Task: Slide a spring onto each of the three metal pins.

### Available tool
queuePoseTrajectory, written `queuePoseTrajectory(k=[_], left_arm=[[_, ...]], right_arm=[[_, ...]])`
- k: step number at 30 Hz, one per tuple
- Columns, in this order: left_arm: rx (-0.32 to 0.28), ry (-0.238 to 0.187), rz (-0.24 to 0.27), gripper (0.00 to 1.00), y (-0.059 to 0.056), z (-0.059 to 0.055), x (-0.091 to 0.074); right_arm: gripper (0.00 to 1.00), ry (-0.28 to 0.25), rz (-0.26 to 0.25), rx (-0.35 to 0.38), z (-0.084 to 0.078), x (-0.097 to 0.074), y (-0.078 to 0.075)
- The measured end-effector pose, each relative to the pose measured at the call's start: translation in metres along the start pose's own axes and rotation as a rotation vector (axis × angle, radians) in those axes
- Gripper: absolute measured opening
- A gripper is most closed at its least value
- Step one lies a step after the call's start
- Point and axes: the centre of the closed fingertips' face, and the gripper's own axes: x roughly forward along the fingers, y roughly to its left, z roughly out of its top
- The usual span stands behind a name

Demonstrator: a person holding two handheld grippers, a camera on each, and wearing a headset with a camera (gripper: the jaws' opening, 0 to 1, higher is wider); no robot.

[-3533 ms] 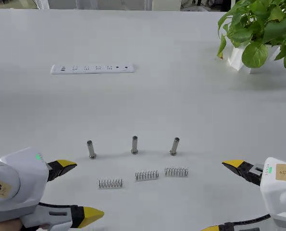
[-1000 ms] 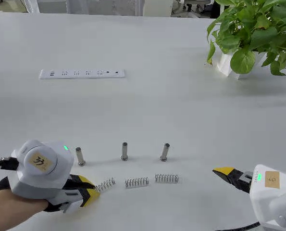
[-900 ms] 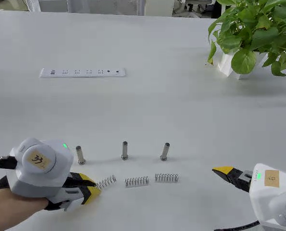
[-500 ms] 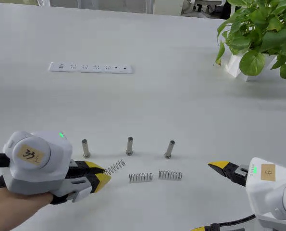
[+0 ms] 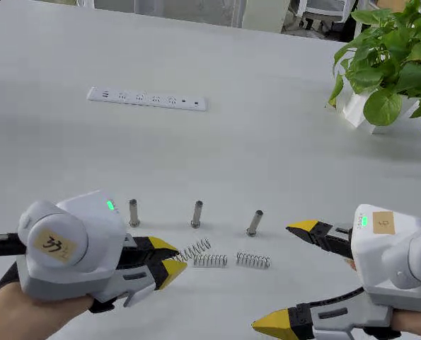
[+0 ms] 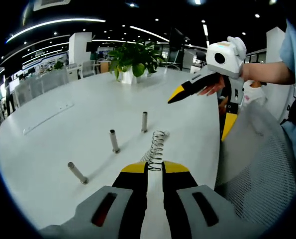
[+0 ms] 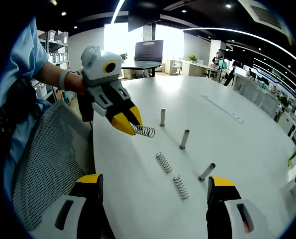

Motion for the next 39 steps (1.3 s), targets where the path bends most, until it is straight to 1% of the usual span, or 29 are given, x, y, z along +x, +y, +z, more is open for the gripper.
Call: queuePoseTrajectory(k=[2, 3, 5, 9, 11, 14, 16, 18, 19, 21, 23, 24, 26, 30, 32, 34, 39], left_arm=[[0.016, -0.004, -0.011, 0.07, -0.004, 0.002, 0.0], [0.022, -0.01, -0.018, 0.07, -0.007, 0.004, 0.0], [0.041, -0.01, -0.035, 0.07, -0.012, 0.005, 0.001], [0.072, -0.009, -0.052, 0.07, -0.017, 0.006, 0.001], [0.075, -0.01, -0.057, 0.07, -0.018, 0.007, 0.002], [0.089, -0.013, -0.069, 0.07, -0.022, 0.008, 0.002], [0.109, -0.007, -0.079, 0.07, -0.024, 0.007, 0.002], [0.119, -0.005, -0.087, 0.07, -0.026, 0.007, 0.002], [0.119, -0.005, -0.097, 0.07, -0.028, 0.007, 0.002], [0.13, -0.004, -0.113, 0.07, -0.031, 0.006, 0.002], [0.138, -0.002, -0.12, 0.07, -0.033, 0.006, 0.002], [0.144, 0.0, -0.128, 0.07, -0.034, 0.005, 0.002], [0.148, 0.002, -0.136, 0.07, -0.036, 0.005, 0.003], [0.154, 0.001, -0.148, 0.07, -0.038, 0.005, 0.003], [0.156, 0.002, -0.152, 0.07, -0.038, 0.004, 0.003], [0.152, -0.001, -0.167, 0.07, -0.04, 0.004, 0.003], [0.15, -0.006, -0.172, 0.07, -0.041, 0.005, 0.003]], right_arm=[[0.83, -0.002, 0.017, -0.025, 0.006, 0.002, 0.002], [0.82, 0.001, 0.037, -0.04, 0.009, 0.003, 0.004], [0.81, -0.001, 0.043, -0.057, 0.014, 0.006, 0.005], [0.73, 0.007, 0.086, -0.088, 0.02, 0.01, 0.011], [0.71, 0.016, 0.099, -0.108, 0.02, 0.013, 0.012], [0.62, 0.031, 0.13, -0.134, 0.019, 0.015, 0.014], [0.51, 0.036, 0.157, -0.154, 0.021, 0.015, 0.016], [0.39, 0.042, 0.19, -0.138, 0.022, 0.015, 0.02], [0.36, 0.044, 0.199, -0.132, 0.023, 0.016, 0.02], [0.31, 0.041, 0.21, -0.148, 0.025, 0.016, 0.021], [0.28, 0.046, 0.227, -0.145, 0.026, 0.015, 0.023], [0.26, 0.049, 0.244, -0.154, 0.027, 0.015, 0.025], [0.22, 0.053, 0.257, -0.177, 0.028, 0.014, 0.028], [0.15, 0.057, 0.29, -0.195, 0.029, 0.013, 0.034], [0.14, 0.058, 0.292, -0.199, 0.03, 0.013, 0.034], [0.14, 0.059, 0.297, -0.199, 0.03, 0.013, 0.035], [0.11, 0.065, 0.315, -0.206, 0.029, 0.012, 0.039]])
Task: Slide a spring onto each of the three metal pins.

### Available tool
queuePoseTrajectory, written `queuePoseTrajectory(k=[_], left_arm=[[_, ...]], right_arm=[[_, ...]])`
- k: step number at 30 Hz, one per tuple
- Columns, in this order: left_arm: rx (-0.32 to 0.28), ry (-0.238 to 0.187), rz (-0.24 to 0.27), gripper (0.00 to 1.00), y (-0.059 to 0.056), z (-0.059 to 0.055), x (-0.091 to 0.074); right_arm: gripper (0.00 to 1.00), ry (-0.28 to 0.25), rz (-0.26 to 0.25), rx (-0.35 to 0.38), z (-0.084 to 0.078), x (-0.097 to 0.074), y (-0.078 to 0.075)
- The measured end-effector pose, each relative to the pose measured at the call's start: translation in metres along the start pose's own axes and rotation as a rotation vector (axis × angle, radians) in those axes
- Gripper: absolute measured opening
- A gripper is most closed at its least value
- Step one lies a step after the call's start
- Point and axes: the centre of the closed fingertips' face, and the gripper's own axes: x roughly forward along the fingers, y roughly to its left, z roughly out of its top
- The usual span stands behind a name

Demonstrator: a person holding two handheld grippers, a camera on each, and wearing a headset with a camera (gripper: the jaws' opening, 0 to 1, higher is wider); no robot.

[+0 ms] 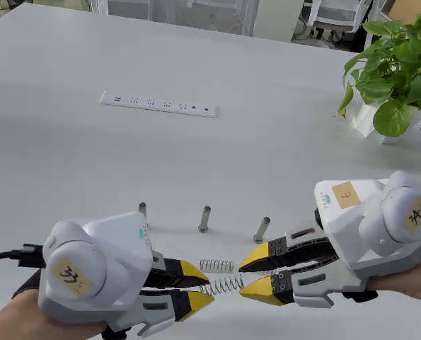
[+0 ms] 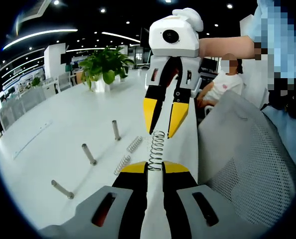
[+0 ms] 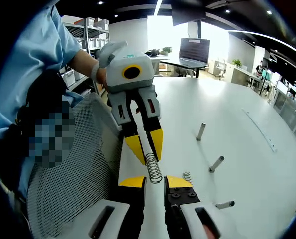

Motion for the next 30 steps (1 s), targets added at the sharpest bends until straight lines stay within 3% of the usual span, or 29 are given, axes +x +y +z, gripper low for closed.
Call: queuePoseTrajectory(k=[16, 30], left_arm=[[0.007, 0.0, -0.015, 0.07, -0.004, -0.001, 0.002], [0.027, 0.02, -0.022, 0.06, -0.005, -0.002, 0.007]], right_arm=[[0.07, 0.02, 0.005, -0.03, 0.003, -0.001, 0.002], [0.06, 0.063, 0.005, -0.108, 0.02, -0.003, 0.003]])
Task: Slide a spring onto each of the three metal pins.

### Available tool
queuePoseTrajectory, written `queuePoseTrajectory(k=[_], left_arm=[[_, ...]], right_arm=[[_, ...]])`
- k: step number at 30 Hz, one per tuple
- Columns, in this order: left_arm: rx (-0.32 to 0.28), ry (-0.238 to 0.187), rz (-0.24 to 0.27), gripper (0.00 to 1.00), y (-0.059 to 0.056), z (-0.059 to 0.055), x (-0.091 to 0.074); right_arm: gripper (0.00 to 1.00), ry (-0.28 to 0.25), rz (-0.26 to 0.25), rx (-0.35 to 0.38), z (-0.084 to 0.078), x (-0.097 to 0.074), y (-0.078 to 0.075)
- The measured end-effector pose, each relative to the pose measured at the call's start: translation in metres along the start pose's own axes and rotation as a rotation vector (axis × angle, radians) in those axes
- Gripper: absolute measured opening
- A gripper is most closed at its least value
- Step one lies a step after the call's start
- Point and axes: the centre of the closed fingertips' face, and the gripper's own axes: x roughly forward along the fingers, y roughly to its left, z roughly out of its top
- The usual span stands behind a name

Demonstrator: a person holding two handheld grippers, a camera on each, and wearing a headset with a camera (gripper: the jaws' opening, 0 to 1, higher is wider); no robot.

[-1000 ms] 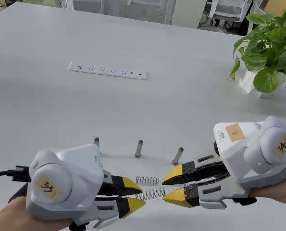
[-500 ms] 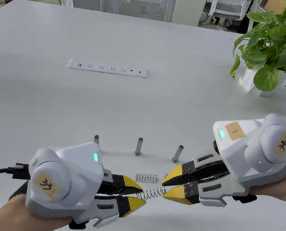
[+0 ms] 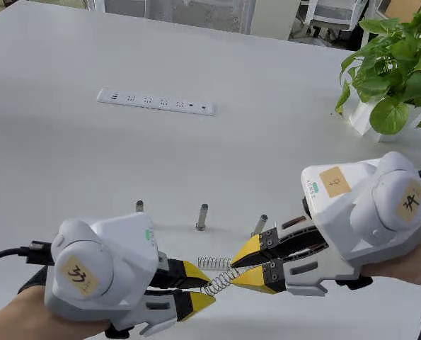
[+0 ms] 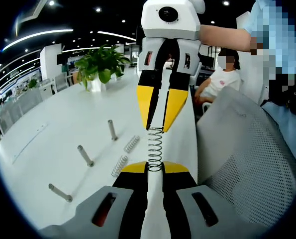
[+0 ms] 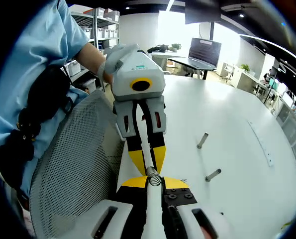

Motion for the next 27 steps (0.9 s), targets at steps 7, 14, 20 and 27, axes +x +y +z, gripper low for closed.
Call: queuePoseTrajectory(k=[7, 14, 20, 27], left_arm=[[-0.006, -0.005, 0.004, 0.06, 0.0009, 0.0002, 0.0], [-0.011, -0.009, 0.007, 0.06, 0.0021, 0.0, -0.0004], [-0.012, -0.009, 0.002, 0.06, 0.0, 0.0002, 0.0007], [-0.01, -0.009, -0.001, 0.06, -0.0007, 0.0009, 0.0013]], right_arm=[[0.06, 0.002, -0.001, -0.027, 0.0072, 0.0007, 0.0], [0.06, 0.009, 0.001, -0.039, 0.0077, 0.0013, -0.0013], [0.06, 0.018, 0.004, -0.042, 0.0059, 0.0006, 0.0001], [0.06, 0.031, 0.01, -0.042, 0.0038, -0.0008, 0.0007]])
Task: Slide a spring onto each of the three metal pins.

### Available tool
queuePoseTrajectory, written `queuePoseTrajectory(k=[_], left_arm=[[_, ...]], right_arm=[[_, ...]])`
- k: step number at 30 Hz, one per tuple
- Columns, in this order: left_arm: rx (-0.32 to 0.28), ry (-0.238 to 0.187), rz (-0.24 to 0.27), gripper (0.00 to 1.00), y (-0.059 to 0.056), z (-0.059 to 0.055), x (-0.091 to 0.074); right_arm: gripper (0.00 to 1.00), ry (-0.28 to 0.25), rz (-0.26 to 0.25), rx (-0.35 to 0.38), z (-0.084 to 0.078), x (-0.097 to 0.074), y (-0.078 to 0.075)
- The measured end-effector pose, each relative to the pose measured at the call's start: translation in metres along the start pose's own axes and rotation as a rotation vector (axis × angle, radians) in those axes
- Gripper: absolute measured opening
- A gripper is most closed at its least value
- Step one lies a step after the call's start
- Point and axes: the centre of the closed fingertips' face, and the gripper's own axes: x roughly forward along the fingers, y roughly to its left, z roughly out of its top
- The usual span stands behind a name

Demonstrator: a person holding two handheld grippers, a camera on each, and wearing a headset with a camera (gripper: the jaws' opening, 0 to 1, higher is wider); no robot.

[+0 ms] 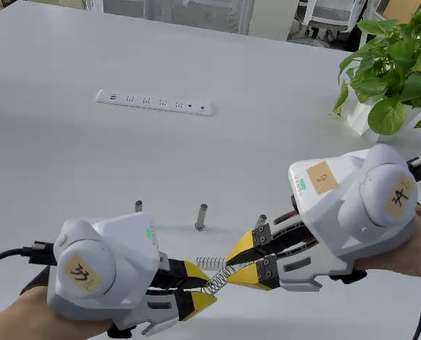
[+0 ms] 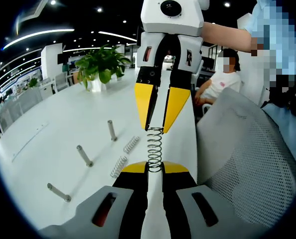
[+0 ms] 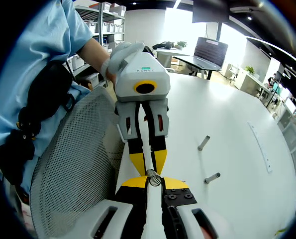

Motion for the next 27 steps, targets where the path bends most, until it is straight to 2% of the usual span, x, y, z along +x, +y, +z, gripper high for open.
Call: queuePoseTrajectory(k=[7, 8, 10, 11, 14, 16, 22, 27], left_arm=[[0.005, 0.007, -0.002, 0.06, 0.001, 0.0, -0.001], [0.01, 0.008, -0.001, 0.06, 0.002, 0.001, -0.002], [0.016, 0.011, -0.002, 0.06, 0.002, 0.002, -0.002], [0.019, 0.013, -0.002, 0.06, 0.002, 0.002, -0.002], [0.027, 0.015, 0.0, 0.06, 0.002, 0.003, -0.003], [0.03, 0.016, 0.001, 0.06, 0.002, 0.003, -0.002], [0.033, 0.016, 0.002, 0.06, 0.001, 0.006, 0.0], [0.031, 0.008, 0.003, 0.06, 0.001, 0.009, 0.003]], right_arm=[[0.07, 0.005, 0.009, -0.005, 0.0, 0.0, 0.0], [0.11, 0.014, 0.027, -0.007, 0.0, -0.001, 0.002], [0.32, 0.049, 0.012, -0.001, -0.002, -0.003, -0.004], [0.37, 0.059, 0.008, -0.012, -0.002, -0.004, -0.007], [0.31, 0.069, 0.027, -0.029, 0.001, -0.008, -0.009], [0.33, 0.081, 0.04, -0.038, 0.002, -0.007, -0.009], [0.29, 0.133, 0.117, -0.078, 0.002, 0.0, -0.001], [0.28, 0.167, 0.147, -0.103, 0.0, 0.007, 0.0]])
